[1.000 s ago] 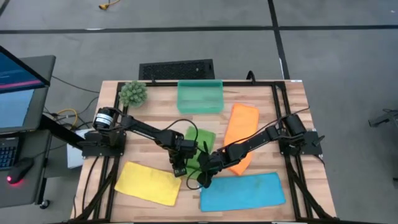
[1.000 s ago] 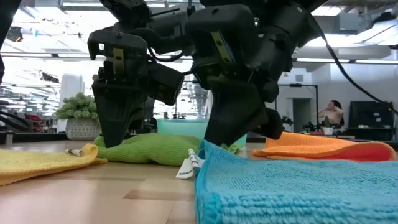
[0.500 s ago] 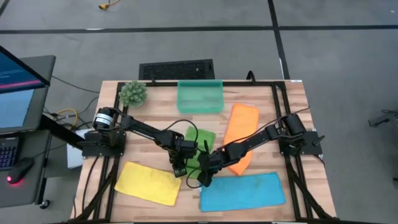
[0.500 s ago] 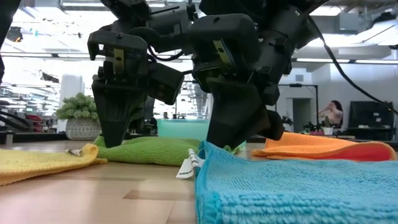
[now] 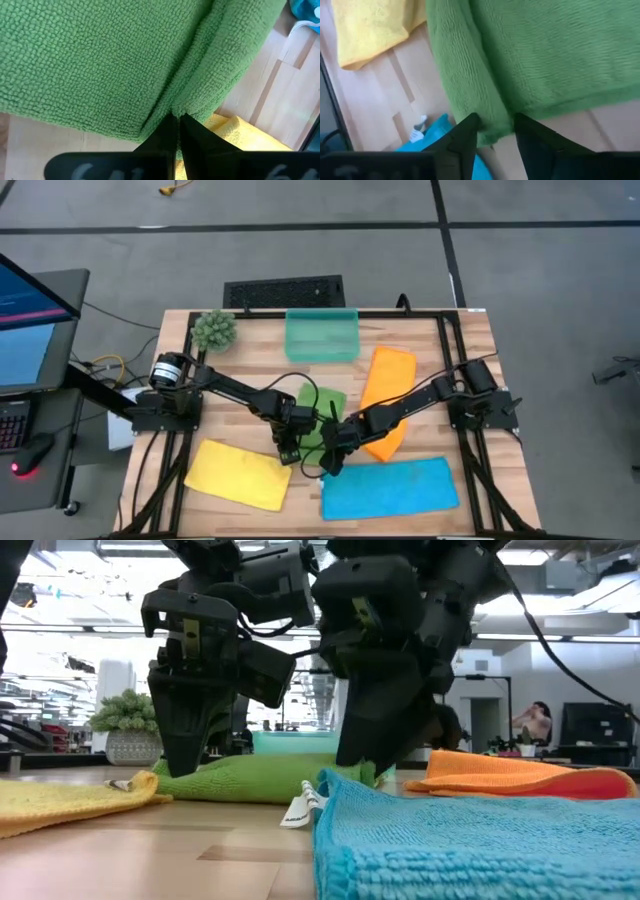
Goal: Roll microfiber towels into tight, uniform cylinder then place into a basket
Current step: Roll the green towel
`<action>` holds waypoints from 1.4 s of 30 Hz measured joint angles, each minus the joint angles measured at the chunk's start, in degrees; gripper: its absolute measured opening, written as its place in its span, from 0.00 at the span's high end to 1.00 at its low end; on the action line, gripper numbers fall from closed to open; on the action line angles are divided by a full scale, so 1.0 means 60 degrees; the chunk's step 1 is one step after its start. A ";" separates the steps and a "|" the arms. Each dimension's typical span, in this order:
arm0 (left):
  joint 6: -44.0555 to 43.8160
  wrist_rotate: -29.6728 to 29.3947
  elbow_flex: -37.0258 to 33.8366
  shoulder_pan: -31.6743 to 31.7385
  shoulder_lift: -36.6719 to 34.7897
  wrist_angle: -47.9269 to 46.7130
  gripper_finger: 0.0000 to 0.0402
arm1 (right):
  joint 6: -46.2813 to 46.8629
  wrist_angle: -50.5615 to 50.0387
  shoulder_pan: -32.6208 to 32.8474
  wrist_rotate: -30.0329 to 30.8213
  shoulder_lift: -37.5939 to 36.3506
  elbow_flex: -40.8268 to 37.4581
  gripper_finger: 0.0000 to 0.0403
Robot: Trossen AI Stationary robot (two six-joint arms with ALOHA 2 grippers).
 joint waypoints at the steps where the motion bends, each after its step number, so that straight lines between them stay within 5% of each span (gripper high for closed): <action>1: 0.0002 -0.0005 0.0000 0.0000 0.0000 0.0007 1.00 | -0.0046 -0.0149 0.0000 0.0073 -0.0081 0.0000 0.63; 21: 0.0213 0.0217 -0.0015 0.0011 0.0007 0.0203 1.00 | -0.0284 -0.0726 0.0259 0.0646 -0.0499 0.0015 0.71; 28: 0.0216 0.0164 -0.0014 0.0003 0.0007 0.0265 0.88 | -0.0706 -0.0297 0.0298 0.1064 -0.1239 0.0029 0.71; 35: 0.0189 0.0246 -0.0007 0.0004 0.0011 0.0258 0.83 | -0.0894 0.1642 0.0459 0.1028 -0.0275 0.0043 0.71; 42: 0.0198 0.0291 -0.0011 0.0011 0.0015 0.0258 0.84 | -0.0626 0.1511 0.0447 0.0820 0.0086 0.0018 0.71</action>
